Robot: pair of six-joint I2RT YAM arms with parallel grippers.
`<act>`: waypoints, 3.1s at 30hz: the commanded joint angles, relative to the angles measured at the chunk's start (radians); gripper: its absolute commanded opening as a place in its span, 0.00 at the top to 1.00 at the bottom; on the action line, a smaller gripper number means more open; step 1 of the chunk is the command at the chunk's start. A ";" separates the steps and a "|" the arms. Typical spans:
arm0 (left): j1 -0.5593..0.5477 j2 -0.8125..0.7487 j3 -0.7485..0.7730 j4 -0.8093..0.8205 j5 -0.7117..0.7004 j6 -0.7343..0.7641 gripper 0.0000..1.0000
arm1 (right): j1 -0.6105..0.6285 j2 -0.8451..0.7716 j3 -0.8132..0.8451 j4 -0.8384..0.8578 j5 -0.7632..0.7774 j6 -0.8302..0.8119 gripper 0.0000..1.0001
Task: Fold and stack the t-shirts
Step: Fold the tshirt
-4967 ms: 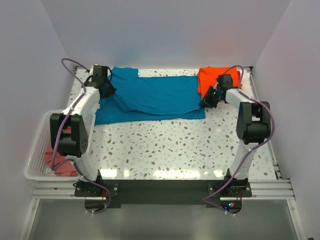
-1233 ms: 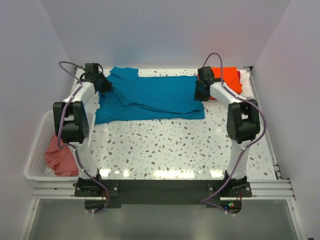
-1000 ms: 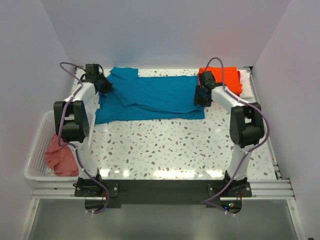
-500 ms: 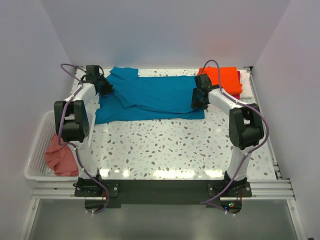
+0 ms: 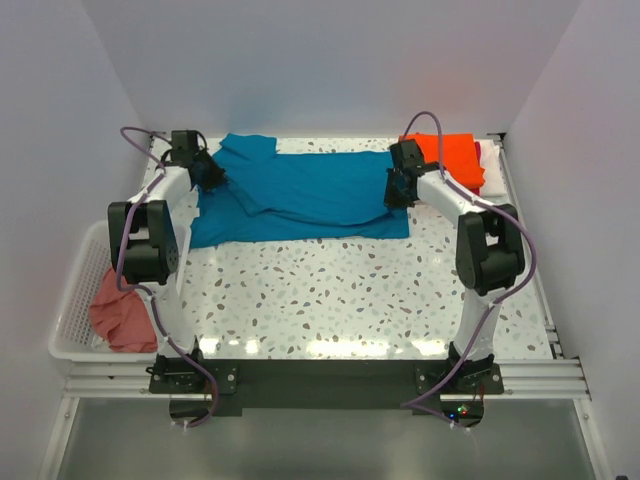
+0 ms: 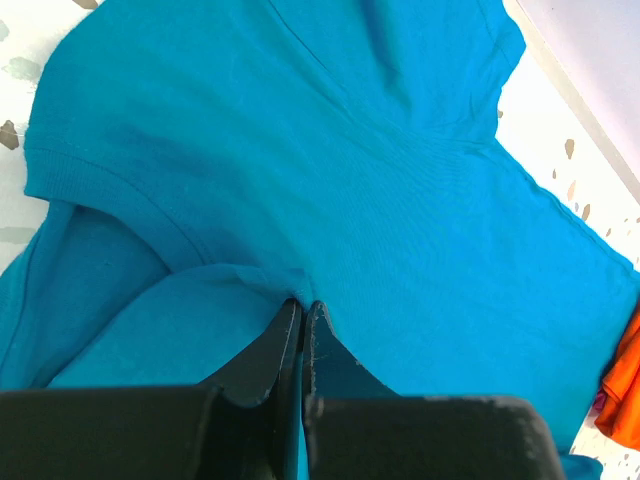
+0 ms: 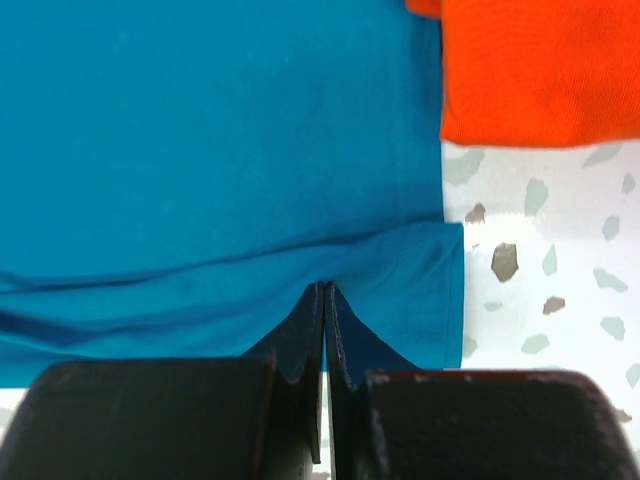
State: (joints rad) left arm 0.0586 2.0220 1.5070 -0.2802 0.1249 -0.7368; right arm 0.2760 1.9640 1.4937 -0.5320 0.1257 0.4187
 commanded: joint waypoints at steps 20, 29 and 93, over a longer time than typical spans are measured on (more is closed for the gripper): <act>0.044 -0.019 -0.004 0.052 0.018 0.016 1.00 | -0.089 0.165 0.227 -0.006 -0.116 0.015 1.00; 0.047 -0.039 0.004 0.072 0.021 0.037 0.49 | -0.110 0.156 0.269 -0.029 -0.092 -0.004 0.43; -0.195 0.130 0.279 -0.034 0.006 0.093 0.52 | -0.104 -0.233 -0.150 0.119 -0.156 -0.014 0.59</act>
State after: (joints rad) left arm -0.1387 2.2059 1.7397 -0.3153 0.1120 -0.6685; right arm 0.1692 1.7962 1.3861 -0.4686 0.0051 0.4007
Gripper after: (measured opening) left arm 0.480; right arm 0.406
